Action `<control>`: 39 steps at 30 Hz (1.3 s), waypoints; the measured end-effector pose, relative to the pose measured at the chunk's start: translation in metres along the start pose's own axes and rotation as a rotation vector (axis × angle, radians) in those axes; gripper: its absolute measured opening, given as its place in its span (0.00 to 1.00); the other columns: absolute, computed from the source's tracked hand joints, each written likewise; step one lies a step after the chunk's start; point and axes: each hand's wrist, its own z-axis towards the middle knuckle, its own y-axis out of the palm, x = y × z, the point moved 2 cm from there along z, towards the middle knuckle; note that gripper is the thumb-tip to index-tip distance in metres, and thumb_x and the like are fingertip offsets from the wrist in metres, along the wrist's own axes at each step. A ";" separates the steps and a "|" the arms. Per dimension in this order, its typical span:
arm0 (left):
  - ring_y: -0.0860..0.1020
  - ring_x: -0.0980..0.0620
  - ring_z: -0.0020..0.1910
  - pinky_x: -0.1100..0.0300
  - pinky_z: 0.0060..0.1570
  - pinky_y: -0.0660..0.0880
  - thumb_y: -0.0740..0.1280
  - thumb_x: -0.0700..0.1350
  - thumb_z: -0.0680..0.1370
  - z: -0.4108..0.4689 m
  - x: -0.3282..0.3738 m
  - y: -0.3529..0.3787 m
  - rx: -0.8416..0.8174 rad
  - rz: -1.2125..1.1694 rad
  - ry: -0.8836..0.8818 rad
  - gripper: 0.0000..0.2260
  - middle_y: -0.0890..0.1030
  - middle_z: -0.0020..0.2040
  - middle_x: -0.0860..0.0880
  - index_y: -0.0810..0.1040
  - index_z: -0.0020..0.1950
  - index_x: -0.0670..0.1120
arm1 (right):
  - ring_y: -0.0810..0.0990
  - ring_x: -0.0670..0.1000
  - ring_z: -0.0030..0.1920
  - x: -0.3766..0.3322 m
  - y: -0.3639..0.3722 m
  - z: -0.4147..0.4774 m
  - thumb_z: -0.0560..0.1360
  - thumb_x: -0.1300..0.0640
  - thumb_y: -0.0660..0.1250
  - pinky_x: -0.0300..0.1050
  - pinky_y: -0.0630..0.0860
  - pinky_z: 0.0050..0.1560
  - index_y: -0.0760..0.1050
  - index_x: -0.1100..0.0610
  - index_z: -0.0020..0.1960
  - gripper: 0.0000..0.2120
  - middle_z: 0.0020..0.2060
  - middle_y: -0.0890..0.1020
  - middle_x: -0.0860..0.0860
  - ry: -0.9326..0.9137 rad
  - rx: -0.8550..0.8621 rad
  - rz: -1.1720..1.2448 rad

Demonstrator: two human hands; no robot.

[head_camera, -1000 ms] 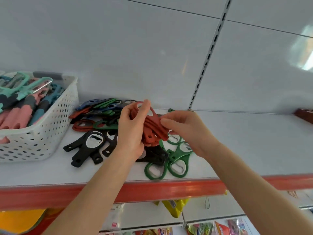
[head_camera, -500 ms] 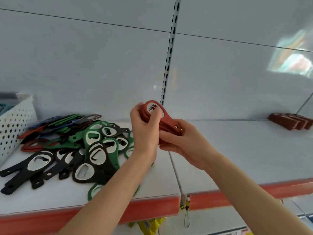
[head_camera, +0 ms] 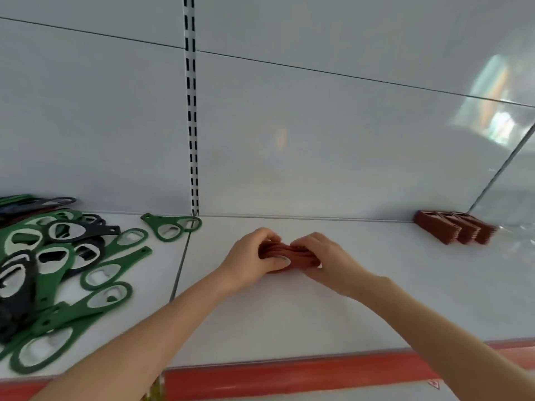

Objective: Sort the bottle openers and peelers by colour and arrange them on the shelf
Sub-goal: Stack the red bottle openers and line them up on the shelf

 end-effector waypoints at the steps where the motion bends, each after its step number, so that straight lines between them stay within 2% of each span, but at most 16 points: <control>1: 0.77 0.52 0.50 0.60 0.53 0.72 0.74 0.43 0.69 0.001 -0.001 0.003 0.008 0.012 -0.004 0.15 0.78 0.49 0.51 0.73 0.52 0.49 | 0.74 0.50 0.55 0.003 0.002 -0.003 0.72 0.62 0.67 0.29 0.65 0.49 0.71 0.56 0.64 0.21 0.56 0.73 0.52 0.026 -0.016 0.035; 3: 0.76 0.52 0.52 0.62 0.52 0.71 0.74 0.43 0.69 0.003 -0.002 0.007 0.043 0.044 -0.013 0.15 0.77 0.51 0.50 0.74 0.53 0.48 | 0.70 0.45 0.58 0.006 0.002 -0.007 0.72 0.61 0.69 0.27 0.62 0.52 0.67 0.55 0.68 0.26 0.59 0.71 0.49 0.115 -0.051 0.162; 5: 0.73 0.53 0.53 0.66 0.50 0.66 0.72 0.42 0.71 0.002 -0.001 0.012 0.088 0.109 -0.013 0.17 0.75 0.54 0.48 0.73 0.58 0.46 | 0.68 0.43 0.59 0.007 0.002 -0.009 0.72 0.60 0.69 0.30 0.63 0.54 0.62 0.54 0.71 0.30 0.62 0.70 0.50 0.230 -0.055 0.355; 7: 0.71 0.54 0.55 0.71 0.50 0.62 0.70 0.39 0.72 0.000 0.000 0.021 0.125 0.133 -0.017 0.20 0.73 0.57 0.46 0.71 0.62 0.44 | 0.69 0.45 0.61 0.005 0.008 -0.009 0.73 0.61 0.67 0.34 0.64 0.56 0.58 0.55 0.73 0.31 0.66 0.69 0.52 0.330 -0.021 0.461; 10: 0.67 0.51 0.64 0.70 0.58 0.60 0.65 0.36 0.75 -0.004 -0.001 0.035 0.165 0.081 -0.061 0.23 0.68 0.66 0.44 0.64 0.69 0.42 | 0.65 0.49 0.68 -0.004 0.022 -0.008 0.74 0.62 0.62 0.37 0.63 0.63 0.55 0.56 0.74 0.31 0.70 0.65 0.52 0.393 0.019 0.469; 13: 0.64 0.49 0.68 0.63 0.66 0.60 0.62 0.35 0.76 -0.005 0.000 0.042 0.176 0.039 -0.097 0.25 0.65 0.69 0.43 0.58 0.72 0.40 | 0.67 0.48 0.65 -0.010 0.023 -0.006 0.73 0.64 0.61 0.35 0.64 0.57 0.58 0.55 0.73 0.29 0.68 0.66 0.51 0.455 0.126 0.594; 16: 0.66 0.48 0.67 0.58 0.67 0.63 0.62 0.34 0.77 -0.004 0.001 0.038 0.195 0.002 -0.079 0.24 0.66 0.68 0.42 0.59 0.71 0.39 | 0.71 0.48 0.60 -0.009 0.017 -0.003 0.72 0.67 0.60 0.34 0.67 0.50 0.60 0.55 0.71 0.28 0.64 0.69 0.52 0.460 0.233 0.705; 22: 0.58 0.47 0.72 0.62 0.69 0.54 0.63 0.36 0.77 -0.004 -0.003 0.039 0.184 0.081 -0.104 0.26 0.60 0.72 0.40 0.56 0.72 0.37 | 0.70 0.47 0.59 -0.001 0.025 -0.004 0.73 0.69 0.58 0.35 0.65 0.52 0.62 0.56 0.70 0.27 0.64 0.70 0.51 0.485 0.174 0.665; 24: 0.61 0.49 0.70 0.69 0.62 0.56 0.63 0.36 0.77 -0.003 -0.002 0.037 0.216 0.039 -0.115 0.27 0.62 0.70 0.44 0.55 0.73 0.38 | 0.71 0.48 0.61 0.002 0.024 -0.003 0.72 0.71 0.57 0.36 0.66 0.53 0.64 0.58 0.69 0.27 0.63 0.71 0.53 0.485 0.214 0.681; 26: 0.65 0.47 0.67 0.69 0.57 0.59 0.64 0.37 0.77 0.000 -0.002 0.036 0.228 0.024 -0.114 0.25 0.66 0.64 0.47 0.58 0.71 0.38 | 0.72 0.50 0.61 0.005 0.023 -0.002 0.71 0.71 0.57 0.37 0.68 0.52 0.64 0.58 0.69 0.27 0.62 0.72 0.53 0.469 0.230 0.660; 28: 0.62 0.44 0.71 0.63 0.62 0.60 0.63 0.38 0.77 0.001 -0.005 0.036 0.182 0.038 -0.118 0.24 0.64 0.70 0.43 0.59 0.71 0.37 | 0.72 0.51 0.62 0.008 0.027 -0.002 0.72 0.71 0.56 0.38 0.69 0.54 0.63 0.58 0.70 0.27 0.63 0.72 0.54 0.456 0.185 0.604; 30: 0.51 0.48 0.75 0.64 0.67 0.50 0.62 0.39 0.78 0.000 -0.005 0.036 0.139 0.054 -0.136 0.27 0.52 0.76 0.41 0.53 0.74 0.40 | 0.70 0.51 0.64 0.012 0.028 -0.003 0.72 0.71 0.56 0.40 0.67 0.63 0.62 0.60 0.70 0.27 0.64 0.71 0.55 0.438 0.122 0.535; 31: 0.49 0.50 0.75 0.66 0.67 0.48 0.62 0.39 0.79 -0.001 -0.005 0.036 0.137 0.058 -0.136 0.28 0.50 0.76 0.42 0.52 0.75 0.41 | 0.70 0.52 0.65 0.014 0.028 -0.003 0.72 0.72 0.56 0.41 0.65 0.66 0.62 0.60 0.70 0.27 0.65 0.71 0.55 0.428 0.100 0.513; 35: 0.54 0.49 0.75 0.61 0.70 0.52 0.61 0.40 0.79 -0.003 -0.005 0.033 0.126 0.038 -0.127 0.28 0.55 0.75 0.42 0.51 0.75 0.42 | 0.68 0.52 0.67 0.016 0.025 -0.003 0.73 0.73 0.56 0.43 0.62 0.70 0.62 0.61 0.71 0.27 0.66 0.70 0.56 0.402 0.070 0.481; 39: 0.47 0.47 0.75 0.65 0.69 0.45 0.56 0.38 0.81 -0.001 -0.006 0.034 0.016 0.172 -0.100 0.27 0.48 0.76 0.39 0.45 0.75 0.38 | 0.67 0.52 0.69 0.017 0.024 -0.003 0.74 0.72 0.57 0.40 0.60 0.69 0.61 0.61 0.71 0.26 0.67 0.69 0.55 0.364 0.038 0.388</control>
